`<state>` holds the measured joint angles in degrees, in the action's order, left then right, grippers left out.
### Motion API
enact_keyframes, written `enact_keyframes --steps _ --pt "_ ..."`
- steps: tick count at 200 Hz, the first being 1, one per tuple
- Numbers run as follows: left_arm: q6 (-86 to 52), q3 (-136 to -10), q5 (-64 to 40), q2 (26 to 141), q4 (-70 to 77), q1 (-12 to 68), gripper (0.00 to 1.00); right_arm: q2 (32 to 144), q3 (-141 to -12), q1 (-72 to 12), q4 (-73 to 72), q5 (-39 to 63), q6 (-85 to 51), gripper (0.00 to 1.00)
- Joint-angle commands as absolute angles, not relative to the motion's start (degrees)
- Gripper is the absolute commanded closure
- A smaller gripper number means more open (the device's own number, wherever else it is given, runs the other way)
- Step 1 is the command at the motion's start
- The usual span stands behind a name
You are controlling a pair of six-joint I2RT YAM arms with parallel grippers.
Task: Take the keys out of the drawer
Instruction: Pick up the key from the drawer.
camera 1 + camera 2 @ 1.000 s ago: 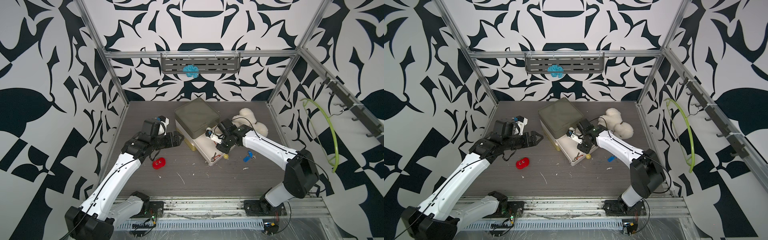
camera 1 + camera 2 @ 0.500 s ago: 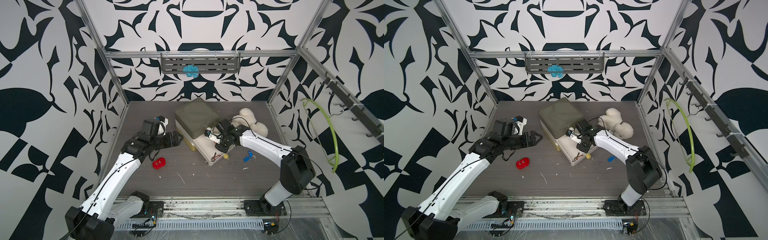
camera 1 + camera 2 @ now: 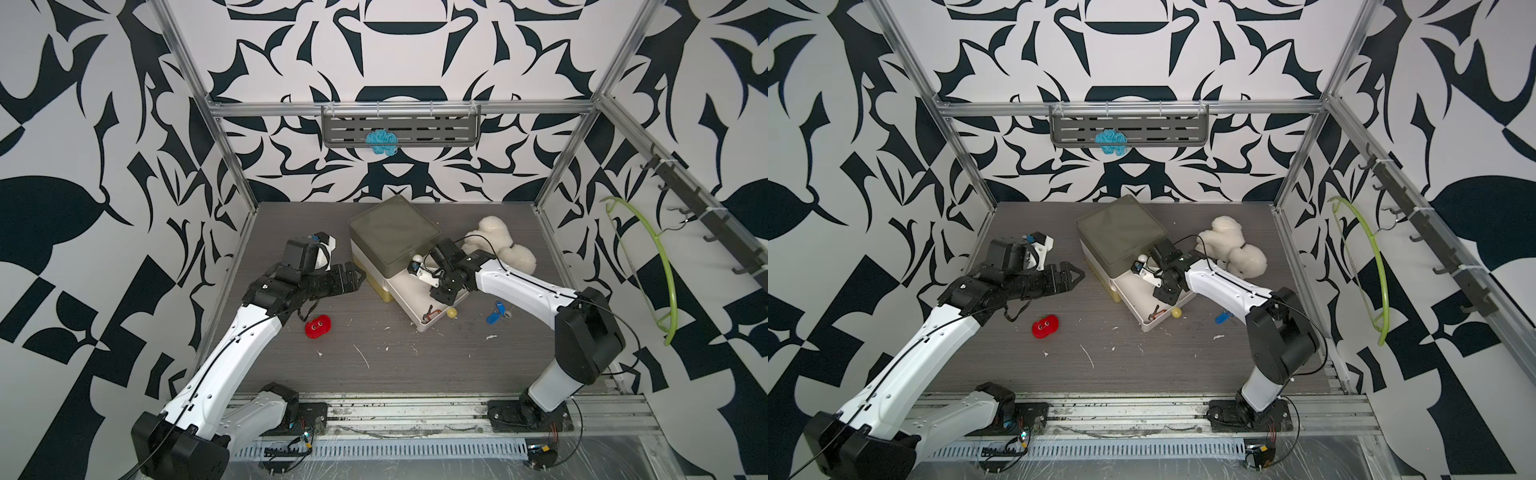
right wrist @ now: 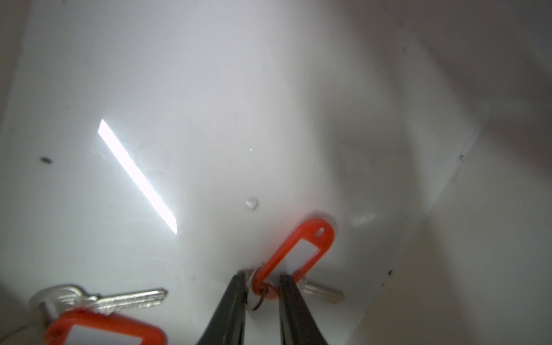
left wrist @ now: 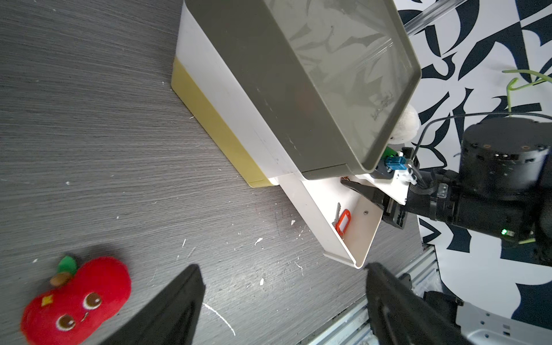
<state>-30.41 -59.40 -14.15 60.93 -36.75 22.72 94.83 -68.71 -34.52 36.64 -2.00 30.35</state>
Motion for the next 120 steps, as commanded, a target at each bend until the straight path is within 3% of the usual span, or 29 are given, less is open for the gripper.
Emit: enact_keyframes --steps 1,31,68,120 --pt "-30.3 -58.5 -14.3 61.1 -37.5 22.2 0.10 95.0 -69.6 -34.7 35.9 -2.5 30.8 0.78" --pt "-30.6 -58.3 -14.5 61.1 -37.4 22.1 0.10 95.4 -70.0 -34.6 35.6 -3.0 30.8 0.85" --pt "-31.5 -57.9 -14.5 61.2 -36.7 22.1 0.10 95.1 -70.2 -34.7 34.8 -2.9 30.8 1.00" --pt "-31.9 -57.8 -14.4 61.2 -35.8 22.1 0.10 91.9 -69.9 -34.3 34.3 0.0 27.6 1.00"
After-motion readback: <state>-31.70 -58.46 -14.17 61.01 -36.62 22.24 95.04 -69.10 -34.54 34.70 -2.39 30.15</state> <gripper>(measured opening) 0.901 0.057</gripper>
